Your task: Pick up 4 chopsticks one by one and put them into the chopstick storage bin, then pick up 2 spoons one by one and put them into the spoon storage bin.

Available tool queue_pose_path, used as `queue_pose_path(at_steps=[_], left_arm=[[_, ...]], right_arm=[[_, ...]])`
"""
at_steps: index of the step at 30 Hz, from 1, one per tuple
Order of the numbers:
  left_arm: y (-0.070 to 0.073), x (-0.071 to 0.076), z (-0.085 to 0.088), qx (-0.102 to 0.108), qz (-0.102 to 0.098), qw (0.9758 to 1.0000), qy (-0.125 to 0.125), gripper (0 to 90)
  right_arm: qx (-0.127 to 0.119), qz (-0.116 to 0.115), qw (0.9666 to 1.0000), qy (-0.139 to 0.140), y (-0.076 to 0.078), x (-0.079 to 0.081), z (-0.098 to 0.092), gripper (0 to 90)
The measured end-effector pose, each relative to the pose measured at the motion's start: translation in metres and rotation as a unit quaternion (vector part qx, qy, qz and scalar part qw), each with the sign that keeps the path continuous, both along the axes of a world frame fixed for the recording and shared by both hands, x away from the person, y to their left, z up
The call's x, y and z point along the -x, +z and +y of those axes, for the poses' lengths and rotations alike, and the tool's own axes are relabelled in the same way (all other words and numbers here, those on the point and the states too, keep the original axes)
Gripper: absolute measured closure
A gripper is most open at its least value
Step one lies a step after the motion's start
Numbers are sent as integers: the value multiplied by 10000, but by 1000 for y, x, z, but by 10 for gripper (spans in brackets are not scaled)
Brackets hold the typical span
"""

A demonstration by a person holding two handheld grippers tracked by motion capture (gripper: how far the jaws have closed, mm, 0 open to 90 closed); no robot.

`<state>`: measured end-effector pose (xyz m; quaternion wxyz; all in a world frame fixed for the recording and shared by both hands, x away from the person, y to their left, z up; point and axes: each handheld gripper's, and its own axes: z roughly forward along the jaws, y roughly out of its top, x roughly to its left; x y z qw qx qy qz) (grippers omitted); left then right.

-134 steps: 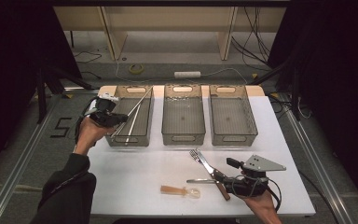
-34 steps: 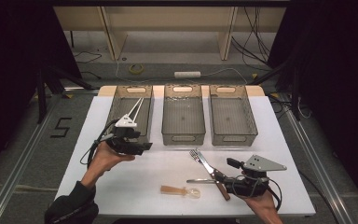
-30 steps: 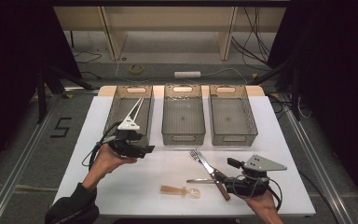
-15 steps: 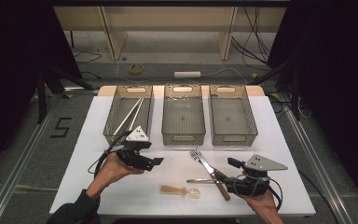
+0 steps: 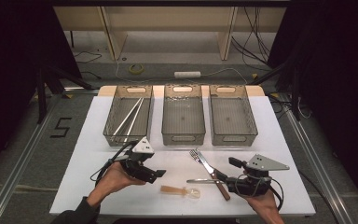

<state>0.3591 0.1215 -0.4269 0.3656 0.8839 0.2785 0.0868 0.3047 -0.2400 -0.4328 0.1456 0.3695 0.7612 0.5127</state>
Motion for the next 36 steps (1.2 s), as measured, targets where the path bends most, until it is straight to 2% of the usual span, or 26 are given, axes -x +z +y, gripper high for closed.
queue_pose_path(at_steps=[4,8,13,21,27,30,32,35,36], left_arm=[[-1,4,-2,-10,9,10000,-61,194],[-6,9,-8,-207,-3,9995,-218,189],[-11,12,-16,-282,126,9987,-411,187],[-23,17,-27,-618,208,9953,-720,215],[-26,20,-33,-827,318,9920,-900,270],[-29,22,-39,-1092,264,9881,-1053,300],[-31,23,-43,-1139,282,9866,-1137,333],[-33,27,-49,-1356,302,9825,-1239,372],[-34,28,-50,-1386,315,9821,-1239,386]], right_arm=[[40,-14,10000,40,0,0,2,278],[49,-8,10000,25,0,1,2,278],[43,-5,10000,22,0,0,1,278],[52,-1,10000,28,0,0,1,278],[70,-9,10000,37,0,0,2,278],[101,-9,9999,49,0,0,4,279],[132,-8,9999,57,-1,0,5,278],[127,-24,9999,55,0,0,4,278],[129,-22,9999,52,0,0,4,278]])
